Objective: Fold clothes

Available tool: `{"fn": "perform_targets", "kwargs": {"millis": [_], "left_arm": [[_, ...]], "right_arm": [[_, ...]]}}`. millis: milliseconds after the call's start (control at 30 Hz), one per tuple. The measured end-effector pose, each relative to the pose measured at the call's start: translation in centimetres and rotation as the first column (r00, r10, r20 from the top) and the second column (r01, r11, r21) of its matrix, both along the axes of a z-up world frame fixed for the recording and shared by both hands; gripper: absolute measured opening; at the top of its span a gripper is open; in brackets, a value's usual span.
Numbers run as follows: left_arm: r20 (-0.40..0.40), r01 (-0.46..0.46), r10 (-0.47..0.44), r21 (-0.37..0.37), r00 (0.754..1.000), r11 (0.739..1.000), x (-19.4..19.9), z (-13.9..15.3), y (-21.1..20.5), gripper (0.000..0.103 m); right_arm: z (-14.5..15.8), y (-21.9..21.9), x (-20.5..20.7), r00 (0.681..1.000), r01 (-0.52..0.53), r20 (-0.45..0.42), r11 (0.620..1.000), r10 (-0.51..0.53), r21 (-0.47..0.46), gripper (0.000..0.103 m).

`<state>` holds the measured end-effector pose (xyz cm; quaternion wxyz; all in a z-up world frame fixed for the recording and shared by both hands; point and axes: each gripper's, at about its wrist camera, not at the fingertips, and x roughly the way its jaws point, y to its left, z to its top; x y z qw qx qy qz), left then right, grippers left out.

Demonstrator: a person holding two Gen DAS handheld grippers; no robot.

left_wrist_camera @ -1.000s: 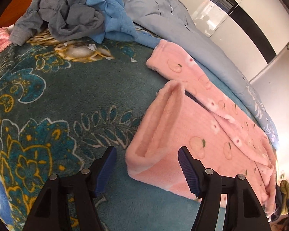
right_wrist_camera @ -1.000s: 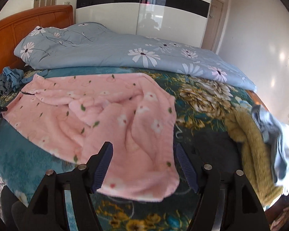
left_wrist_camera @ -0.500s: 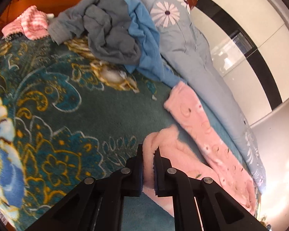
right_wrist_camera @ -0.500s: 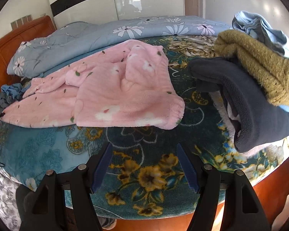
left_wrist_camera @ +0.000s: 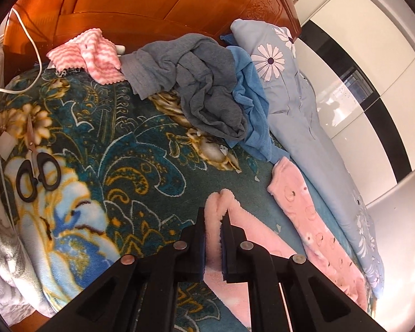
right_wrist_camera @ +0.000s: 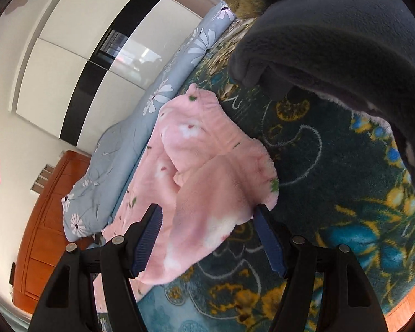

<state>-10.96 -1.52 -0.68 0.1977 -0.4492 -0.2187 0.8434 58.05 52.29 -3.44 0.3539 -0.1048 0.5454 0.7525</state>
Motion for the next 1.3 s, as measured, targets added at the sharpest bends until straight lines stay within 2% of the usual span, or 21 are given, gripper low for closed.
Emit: {"fn": "perform_targets", "kwargs": {"millis": [33,67,100,133,200,333,433,567,733,900,1000,1100,1200,1300], "left_arm": [[0.000,0.003,-0.003,-0.002,1.000,1.000,0.0,0.1,0.0,0.008],[-0.002,0.007,-0.007,-0.006,1.000,1.000,0.1,0.1,0.0,0.008],[-0.005,0.009,-0.009,-0.008,1.000,1.000,0.1,0.3,0.0,0.008],[-0.007,0.012,-0.013,-0.004,1.000,1.000,0.2,0.5,-0.1,0.008],[-0.010,0.018,-0.018,0.004,1.000,1.000,0.2,0.8,-0.4,0.008],[-0.031,0.044,-0.045,-0.034,0.999,0.998,0.5,1.1,-0.9,0.009],[-0.002,0.054,-0.054,-0.098,0.999,0.994,0.4,-0.2,-1.0,0.009],[0.055,0.045,-0.037,-0.138,0.998,0.989,0.1,-2.8,-1.4,0.009],[0.076,0.066,-0.051,-0.218,0.996,0.974,0.6,-4.6,-1.2,0.012],[0.114,0.068,-0.042,-0.234,0.993,0.970,0.5,-6.1,-1.8,0.012],[0.121,0.079,-0.054,-0.214,0.991,0.974,0.8,-6.2,-2.1,0.014],[0.104,0.070,-0.050,-0.200,0.993,0.977,1.2,-5.1,-2.8,0.023],[0.051,0.052,-0.043,-0.207,0.998,0.977,1.5,-3.2,-3.8,0.040],[0.019,0.083,-0.081,-0.230,0.997,0.970,0.7,-2.1,-2.5,0.054]], "right_arm": [[0.1,0.2,-0.3,1.000,0.008,0.005,1.000,-0.008,0.001,0.064],[0.3,0.3,-0.6,1.000,0.008,0.018,1.000,-0.008,0.004,0.045],[0.5,0.4,-1.0,0.999,0.007,0.031,1.000,-0.007,0.007,0.031],[0.8,0.5,-1.3,0.999,0.004,0.038,1.000,-0.004,0.009,0.010],[2.0,0.6,-0.9,0.998,0.014,0.059,0.999,-0.017,0.038,0.009],[6.3,0.0,3.1,0.984,0.112,0.115,0.972,-0.138,0.205,0.008],[6.2,0.2,4.9,0.972,0.115,0.178,0.973,-0.152,0.200,0.008],[4.9,0.4,4.3,0.947,0.058,0.300,0.979,-0.116,0.194,0.008],[3.9,0.2,2.2,0.889,-0.014,0.451,0.978,-0.083,0.208,0.008],[3.3,-0.1,1.9,0.856,-0.046,0.513,0.980,-0.061,0.192,0.008],[3.8,-0.7,1.6,0.854,-0.062,0.517,0.978,-0.050,0.197,0.010],[5.4,-1.9,1.5,0.845,-0.060,0.528,0.969,-0.077,0.238,0.021],[7.7,-3.9,1.7,0.833,-0.057,0.539,0.948,-0.127,0.312,0.028],[9.6,-5.4,0.5,0.818,-0.070,0.549,0.916,-0.173,0.394,0.036]]}}
